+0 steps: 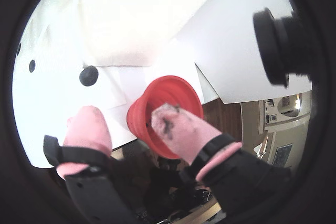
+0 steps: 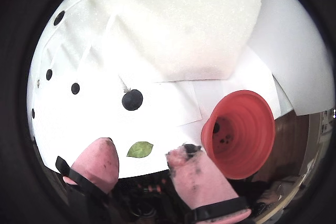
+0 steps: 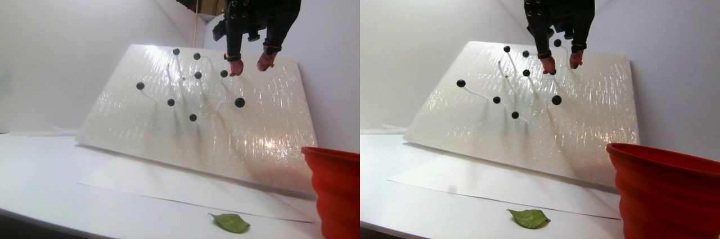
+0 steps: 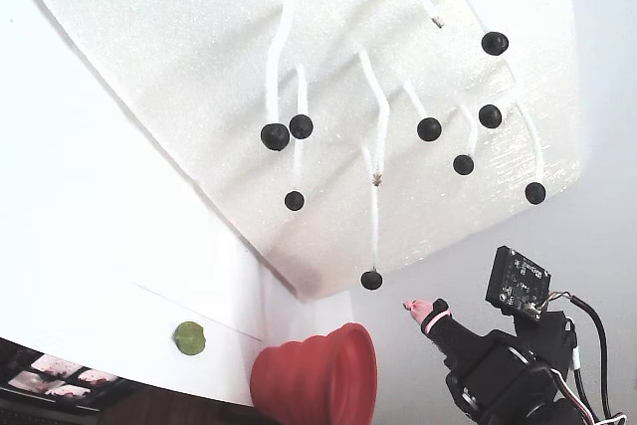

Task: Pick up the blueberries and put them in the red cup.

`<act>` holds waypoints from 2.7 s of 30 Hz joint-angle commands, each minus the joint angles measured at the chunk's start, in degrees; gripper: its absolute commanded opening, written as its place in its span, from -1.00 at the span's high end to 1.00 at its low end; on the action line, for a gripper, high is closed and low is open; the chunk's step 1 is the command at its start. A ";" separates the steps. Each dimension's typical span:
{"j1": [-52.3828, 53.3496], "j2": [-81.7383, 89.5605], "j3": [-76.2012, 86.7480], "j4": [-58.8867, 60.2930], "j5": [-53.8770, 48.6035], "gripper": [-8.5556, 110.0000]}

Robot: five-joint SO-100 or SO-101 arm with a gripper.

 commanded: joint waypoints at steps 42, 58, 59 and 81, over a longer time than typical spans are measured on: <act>-2.72 -16.08 -11.25 -13.62 -5.71 0.51; -2.90 -19.60 -13.62 -15.73 -6.50 0.51; -2.90 -19.86 -13.80 -15.82 -6.59 0.51; -2.72 -23.12 -15.03 -17.49 -6.68 0.55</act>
